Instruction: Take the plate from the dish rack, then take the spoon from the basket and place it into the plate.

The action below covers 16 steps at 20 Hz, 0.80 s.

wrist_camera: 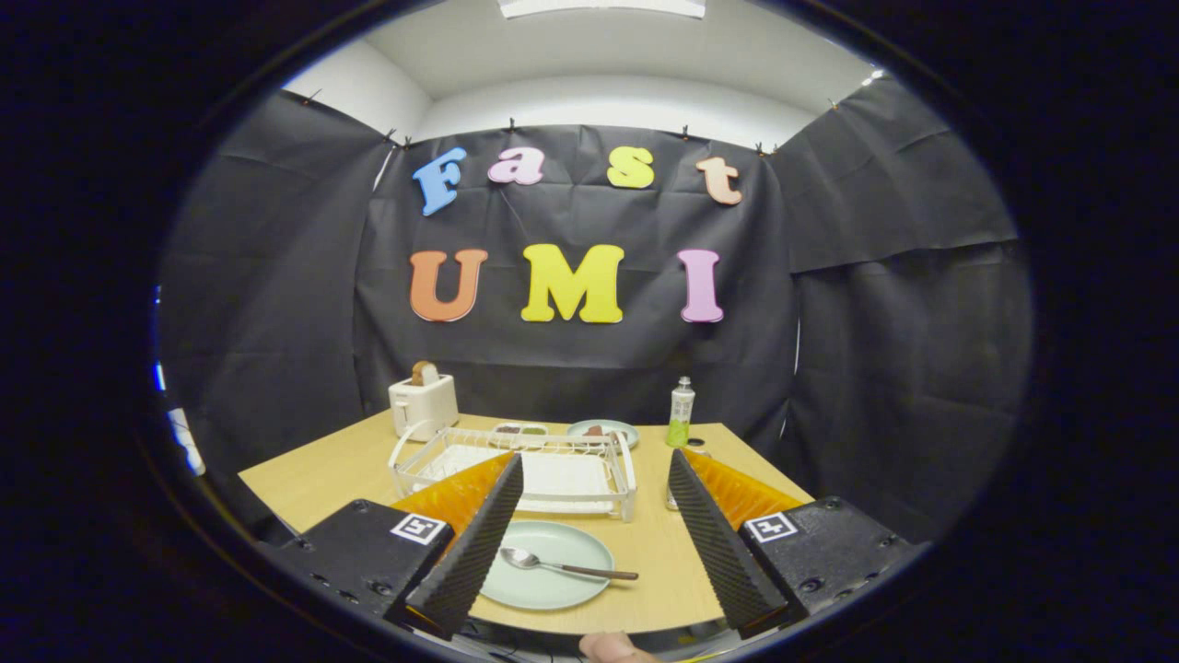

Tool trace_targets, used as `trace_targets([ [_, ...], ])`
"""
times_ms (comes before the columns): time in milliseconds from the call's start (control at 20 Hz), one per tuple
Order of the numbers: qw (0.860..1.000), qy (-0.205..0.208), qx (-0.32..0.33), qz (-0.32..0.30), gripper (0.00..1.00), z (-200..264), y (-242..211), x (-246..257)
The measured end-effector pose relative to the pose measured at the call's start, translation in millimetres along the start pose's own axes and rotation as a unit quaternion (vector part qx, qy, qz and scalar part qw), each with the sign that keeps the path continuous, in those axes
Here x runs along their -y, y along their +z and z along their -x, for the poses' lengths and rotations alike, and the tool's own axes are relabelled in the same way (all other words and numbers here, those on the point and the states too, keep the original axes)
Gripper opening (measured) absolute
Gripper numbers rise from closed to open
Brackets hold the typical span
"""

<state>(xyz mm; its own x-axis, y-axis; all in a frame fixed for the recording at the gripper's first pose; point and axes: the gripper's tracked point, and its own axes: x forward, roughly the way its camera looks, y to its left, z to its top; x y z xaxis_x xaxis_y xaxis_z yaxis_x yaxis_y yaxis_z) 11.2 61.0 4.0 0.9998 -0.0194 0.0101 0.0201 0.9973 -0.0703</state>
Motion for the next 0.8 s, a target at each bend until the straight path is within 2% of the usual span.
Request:
trace_targets([
  [800,1.0,0.004,0.005,-0.002,1.0,4.8,-5.4,7.9],
])
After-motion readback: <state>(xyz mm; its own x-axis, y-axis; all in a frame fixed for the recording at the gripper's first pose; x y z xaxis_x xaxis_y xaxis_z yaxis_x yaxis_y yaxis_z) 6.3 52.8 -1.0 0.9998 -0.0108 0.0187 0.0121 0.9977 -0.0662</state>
